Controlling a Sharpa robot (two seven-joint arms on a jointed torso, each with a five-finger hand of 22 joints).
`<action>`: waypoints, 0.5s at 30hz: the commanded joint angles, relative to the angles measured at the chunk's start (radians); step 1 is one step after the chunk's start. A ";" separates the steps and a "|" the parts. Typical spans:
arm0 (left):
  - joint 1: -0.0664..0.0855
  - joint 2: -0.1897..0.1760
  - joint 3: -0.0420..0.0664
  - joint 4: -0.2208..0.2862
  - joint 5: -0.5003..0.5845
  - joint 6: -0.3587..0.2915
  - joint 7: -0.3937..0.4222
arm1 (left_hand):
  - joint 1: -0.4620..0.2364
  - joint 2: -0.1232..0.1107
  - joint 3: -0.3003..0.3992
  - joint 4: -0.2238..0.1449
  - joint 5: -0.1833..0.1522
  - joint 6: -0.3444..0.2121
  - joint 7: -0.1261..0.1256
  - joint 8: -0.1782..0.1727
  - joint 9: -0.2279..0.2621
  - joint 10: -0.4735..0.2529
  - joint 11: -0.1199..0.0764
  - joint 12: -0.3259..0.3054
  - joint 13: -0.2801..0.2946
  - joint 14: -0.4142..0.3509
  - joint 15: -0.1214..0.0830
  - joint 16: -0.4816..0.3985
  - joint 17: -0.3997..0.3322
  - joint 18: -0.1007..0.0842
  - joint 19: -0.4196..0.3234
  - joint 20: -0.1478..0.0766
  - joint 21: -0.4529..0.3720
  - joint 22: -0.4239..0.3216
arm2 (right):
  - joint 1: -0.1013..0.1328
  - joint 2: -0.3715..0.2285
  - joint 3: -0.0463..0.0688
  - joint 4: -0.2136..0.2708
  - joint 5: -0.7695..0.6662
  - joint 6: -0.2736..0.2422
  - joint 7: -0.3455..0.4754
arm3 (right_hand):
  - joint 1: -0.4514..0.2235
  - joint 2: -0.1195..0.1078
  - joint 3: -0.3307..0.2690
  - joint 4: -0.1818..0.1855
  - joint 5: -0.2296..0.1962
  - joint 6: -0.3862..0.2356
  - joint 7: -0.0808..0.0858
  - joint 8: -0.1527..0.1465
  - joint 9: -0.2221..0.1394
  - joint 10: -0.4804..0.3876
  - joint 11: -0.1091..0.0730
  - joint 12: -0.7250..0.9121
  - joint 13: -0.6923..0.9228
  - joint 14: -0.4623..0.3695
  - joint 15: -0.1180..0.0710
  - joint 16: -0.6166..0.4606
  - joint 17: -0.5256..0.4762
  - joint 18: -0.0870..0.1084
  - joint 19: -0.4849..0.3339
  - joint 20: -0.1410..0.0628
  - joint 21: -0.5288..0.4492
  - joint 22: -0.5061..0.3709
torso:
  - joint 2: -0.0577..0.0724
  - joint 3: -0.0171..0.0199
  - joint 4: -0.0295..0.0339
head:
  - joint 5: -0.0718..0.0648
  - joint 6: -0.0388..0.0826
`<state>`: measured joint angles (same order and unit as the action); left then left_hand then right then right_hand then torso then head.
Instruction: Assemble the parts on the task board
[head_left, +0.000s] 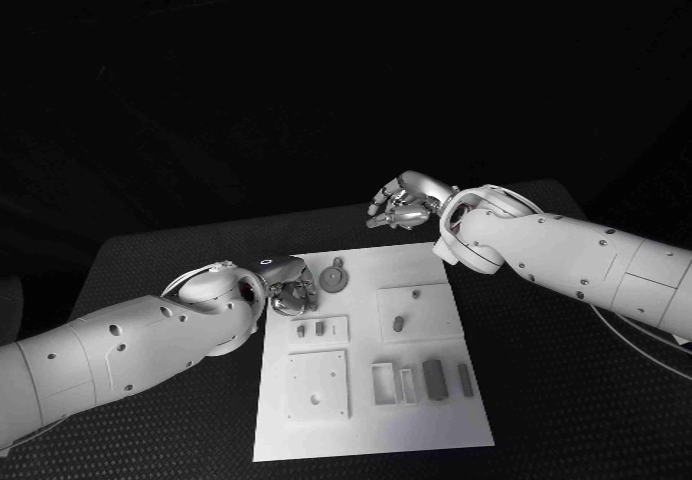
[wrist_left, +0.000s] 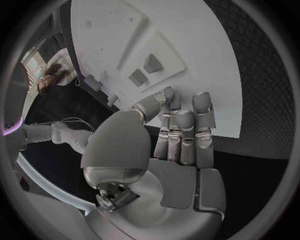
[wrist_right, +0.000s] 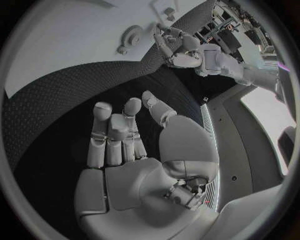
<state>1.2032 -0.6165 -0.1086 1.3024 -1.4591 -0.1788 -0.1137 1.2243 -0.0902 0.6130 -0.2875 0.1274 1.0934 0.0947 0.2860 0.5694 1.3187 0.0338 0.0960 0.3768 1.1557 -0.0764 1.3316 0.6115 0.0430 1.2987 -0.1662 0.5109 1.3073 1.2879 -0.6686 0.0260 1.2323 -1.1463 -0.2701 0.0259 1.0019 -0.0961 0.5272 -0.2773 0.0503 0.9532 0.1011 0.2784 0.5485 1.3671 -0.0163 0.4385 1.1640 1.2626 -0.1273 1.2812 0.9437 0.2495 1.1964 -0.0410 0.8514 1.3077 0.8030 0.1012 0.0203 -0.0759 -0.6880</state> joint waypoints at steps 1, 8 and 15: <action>-0.003 0.004 -0.002 0.002 -0.002 0.034 -0.002 | 0.001 0.004 0.006 0.001 0.003 0.001 0.001 -0.001 -0.002 0.002 0.001 -0.005 0.001 -0.002 0.000 0.006 -0.001 0.064 0.000 -0.004 -0.001 0.020 | 0.000 -0.001 0.001 0.002 0.000 0.010 0.007 | 0.003 0.005 -0.003 -0.006 -0.001 -0.005 0.001 -0.007 0.001 -0.003 0.004 -0.005 0.001 0.001 0.006 -0.003 0.002 0.012 0.000 -0.004 -0.006 0.017 | 0.000 -0.0007 -0.0002 | 0.000 0.000; -0.003 0.001 -0.002 0.001 0.016 0.018 0.002 | -0.003 -0.001 0.002 0.002 -0.001 -0.005 0.005 -0.005 -0.003 -0.002 0.003 -0.009 0.002 -0.005 0.001 0.006 -0.002 0.062 -0.003 -0.004 -0.003 0.020 | 0.000 -0.003 0.001 0.003 0.000 0.010 0.007 | 0.003 0.004 -0.003 -0.005 -0.001 -0.005 0.001 -0.007 0.001 -0.003 0.004 -0.005 0.001 0.001 0.006 -0.003 0.002 0.012 0.000 -0.004 -0.006 0.017 | 0.000 -0.0009 0.0004 | -0.001 0.001; -0.003 -0.001 -0.002 -0.002 0.027 0.007 -0.003 | 0.008 -0.025 0.000 0.002 -0.004 -0.106 0.049 -0.058 -0.027 -0.029 0.015 -0.026 0.004 -0.017 0.013 0.006 -0.004 0.061 -0.011 0.002 -0.010 0.019 | 0.000 -0.003 0.001 0.003 0.000 0.010 0.007 | 0.002 0.004 -0.003 -0.005 -0.002 -0.005 0.001 -0.007 0.001 -0.003 0.004 -0.006 0.001 0.001 0.006 -0.004 0.002 0.012 0.000 -0.004 -0.006 0.017 | 0.000 -0.0005 0.0003 | -0.001 0.002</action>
<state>1.2004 -0.6181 -0.1114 1.2994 -1.4463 -0.1765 -0.1195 1.2324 -0.1090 0.6132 -0.2873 0.1279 0.9978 0.1360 0.2307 0.5428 1.2951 0.0500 0.0734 0.3815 1.1447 -0.0654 1.3316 0.6092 0.0359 1.2950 -0.1625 0.5042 1.3079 1.2879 -0.6717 0.0260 1.2337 -1.1463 -0.2701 0.0259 1.0019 -0.0961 0.5272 -0.2772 0.0503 0.9533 0.1011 0.2748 0.5483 1.3671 -0.0163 0.4385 1.1639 1.2626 -0.1273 1.2812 0.9437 0.2495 1.1962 -0.0408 0.8514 1.3077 0.8032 0.1004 0.0207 -0.0774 -0.6862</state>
